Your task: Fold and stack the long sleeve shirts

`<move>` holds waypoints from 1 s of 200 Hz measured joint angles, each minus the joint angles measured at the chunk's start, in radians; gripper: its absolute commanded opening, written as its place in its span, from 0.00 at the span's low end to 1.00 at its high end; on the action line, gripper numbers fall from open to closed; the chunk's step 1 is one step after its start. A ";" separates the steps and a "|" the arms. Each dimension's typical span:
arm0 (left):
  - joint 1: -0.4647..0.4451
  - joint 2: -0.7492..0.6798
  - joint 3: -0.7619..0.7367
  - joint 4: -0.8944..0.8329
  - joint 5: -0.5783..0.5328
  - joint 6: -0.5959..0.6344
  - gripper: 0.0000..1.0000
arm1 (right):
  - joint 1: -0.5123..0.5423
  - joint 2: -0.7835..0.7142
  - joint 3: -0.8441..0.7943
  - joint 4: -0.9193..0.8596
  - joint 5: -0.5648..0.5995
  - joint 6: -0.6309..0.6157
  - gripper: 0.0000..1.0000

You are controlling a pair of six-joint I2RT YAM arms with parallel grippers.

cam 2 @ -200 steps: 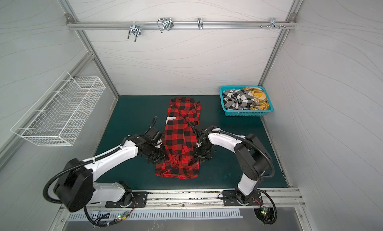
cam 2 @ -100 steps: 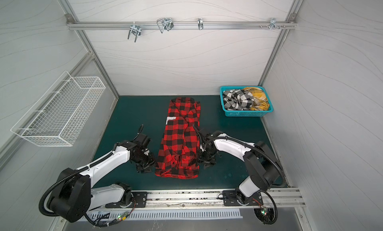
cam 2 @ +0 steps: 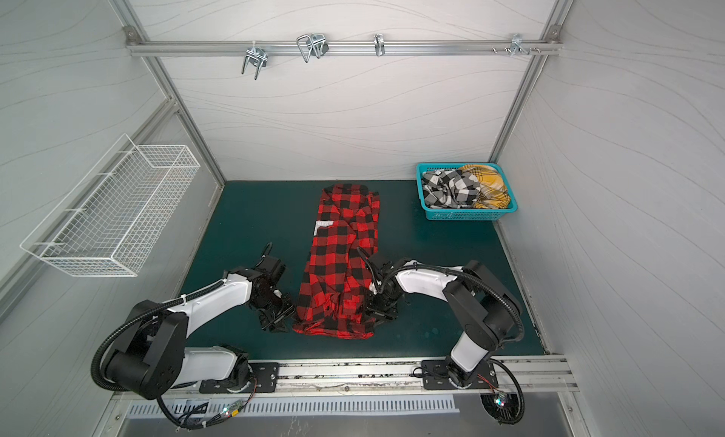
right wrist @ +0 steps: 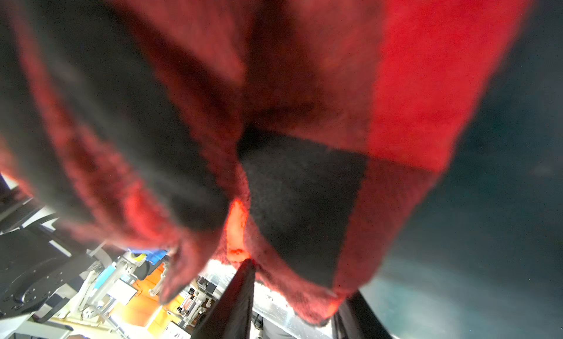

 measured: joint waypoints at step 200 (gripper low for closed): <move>-0.105 0.007 -0.024 0.146 0.111 -0.061 0.46 | -0.010 -0.026 -0.035 0.013 -0.002 0.027 0.36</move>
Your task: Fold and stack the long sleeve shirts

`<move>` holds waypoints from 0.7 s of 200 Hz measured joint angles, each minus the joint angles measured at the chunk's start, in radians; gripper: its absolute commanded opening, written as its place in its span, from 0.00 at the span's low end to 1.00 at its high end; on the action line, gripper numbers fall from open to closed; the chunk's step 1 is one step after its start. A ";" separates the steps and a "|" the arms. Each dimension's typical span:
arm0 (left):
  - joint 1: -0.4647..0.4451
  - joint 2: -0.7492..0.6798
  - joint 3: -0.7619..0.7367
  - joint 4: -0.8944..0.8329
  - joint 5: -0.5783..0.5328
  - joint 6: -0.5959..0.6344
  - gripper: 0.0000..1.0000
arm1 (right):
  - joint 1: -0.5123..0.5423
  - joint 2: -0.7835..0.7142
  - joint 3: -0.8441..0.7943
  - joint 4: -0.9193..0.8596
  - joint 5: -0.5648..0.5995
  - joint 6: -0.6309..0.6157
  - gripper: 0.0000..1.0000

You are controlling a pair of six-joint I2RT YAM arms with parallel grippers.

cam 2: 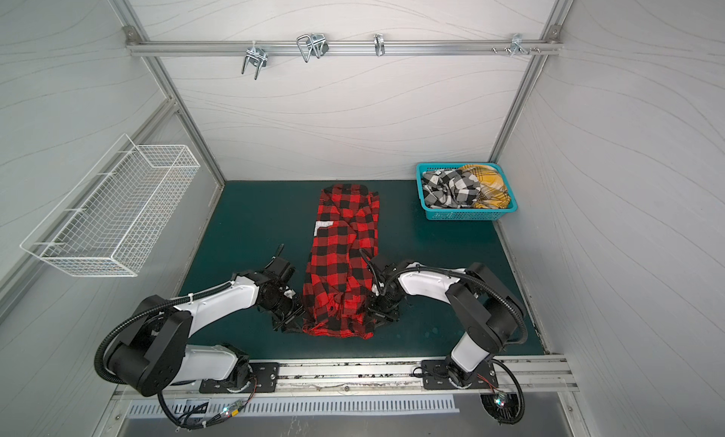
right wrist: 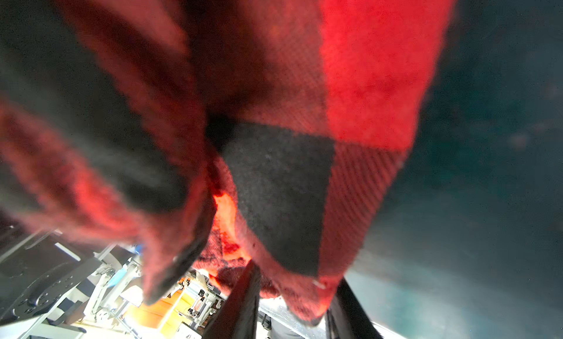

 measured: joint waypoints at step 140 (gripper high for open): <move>0.057 -0.115 0.009 -0.065 -0.093 0.039 0.51 | -0.002 -0.007 -0.006 0.005 0.003 0.010 0.36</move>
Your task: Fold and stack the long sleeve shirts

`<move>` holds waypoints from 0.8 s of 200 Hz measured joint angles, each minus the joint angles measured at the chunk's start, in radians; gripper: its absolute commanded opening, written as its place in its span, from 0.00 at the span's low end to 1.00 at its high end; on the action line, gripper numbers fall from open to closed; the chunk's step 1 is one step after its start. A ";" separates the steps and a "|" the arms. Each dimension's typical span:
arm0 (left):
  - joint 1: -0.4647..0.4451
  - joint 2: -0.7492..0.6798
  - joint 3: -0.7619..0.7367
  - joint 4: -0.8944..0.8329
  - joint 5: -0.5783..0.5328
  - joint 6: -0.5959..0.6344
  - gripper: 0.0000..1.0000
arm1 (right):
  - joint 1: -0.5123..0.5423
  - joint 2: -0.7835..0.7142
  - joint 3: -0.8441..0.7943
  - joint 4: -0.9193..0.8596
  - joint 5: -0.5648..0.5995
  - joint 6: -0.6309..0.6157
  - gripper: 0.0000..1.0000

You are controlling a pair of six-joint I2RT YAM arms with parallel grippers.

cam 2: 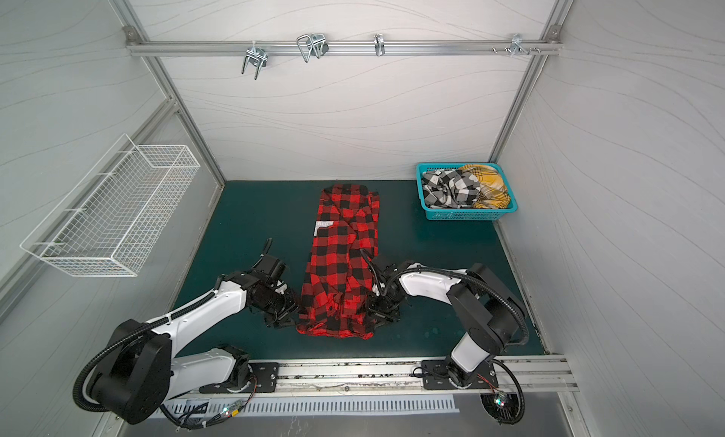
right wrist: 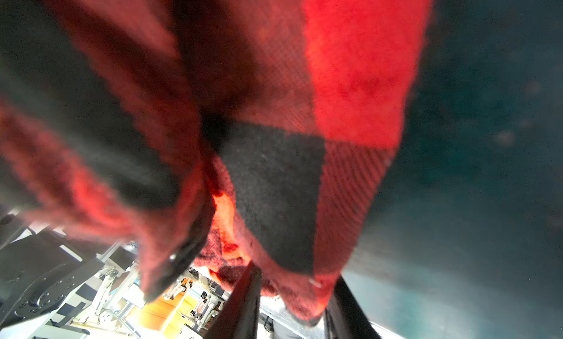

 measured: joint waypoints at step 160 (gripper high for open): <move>-0.103 0.194 0.070 0.066 0.050 -0.014 0.46 | 0.005 0.006 0.004 0.001 -0.003 0.009 0.35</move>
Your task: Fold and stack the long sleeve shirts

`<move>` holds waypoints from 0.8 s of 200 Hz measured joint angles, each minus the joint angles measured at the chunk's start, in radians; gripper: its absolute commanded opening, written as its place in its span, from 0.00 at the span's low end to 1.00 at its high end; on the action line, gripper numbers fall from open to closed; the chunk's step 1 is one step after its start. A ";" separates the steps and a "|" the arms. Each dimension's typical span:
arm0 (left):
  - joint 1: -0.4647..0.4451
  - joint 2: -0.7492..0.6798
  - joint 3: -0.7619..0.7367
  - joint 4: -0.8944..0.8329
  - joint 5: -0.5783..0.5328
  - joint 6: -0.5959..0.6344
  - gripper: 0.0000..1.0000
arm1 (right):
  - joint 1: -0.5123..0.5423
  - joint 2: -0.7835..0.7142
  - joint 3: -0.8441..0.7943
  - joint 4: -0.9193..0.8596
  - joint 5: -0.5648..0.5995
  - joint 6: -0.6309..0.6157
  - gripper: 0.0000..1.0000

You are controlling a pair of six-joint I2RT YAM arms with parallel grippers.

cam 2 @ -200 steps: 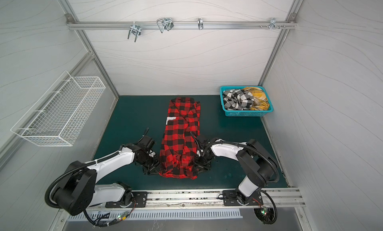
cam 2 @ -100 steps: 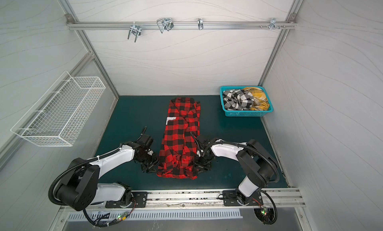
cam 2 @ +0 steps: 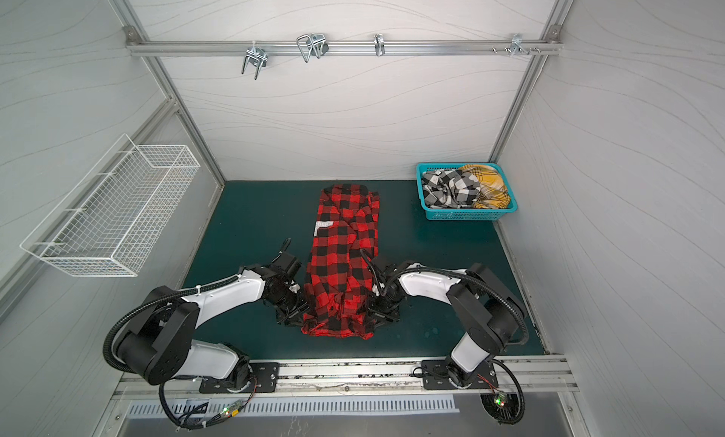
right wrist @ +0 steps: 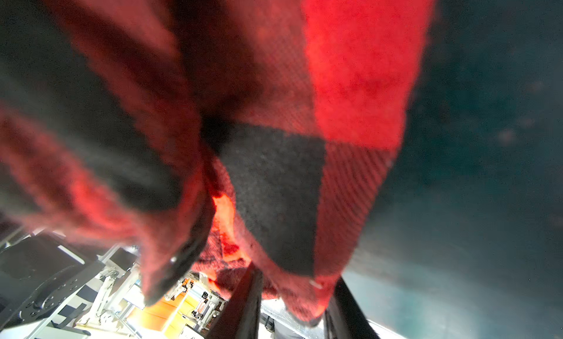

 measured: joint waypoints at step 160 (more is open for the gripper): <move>-0.068 0.051 -0.005 0.092 0.037 -0.020 0.00 | -0.009 -0.057 -0.016 -0.010 0.014 0.005 0.41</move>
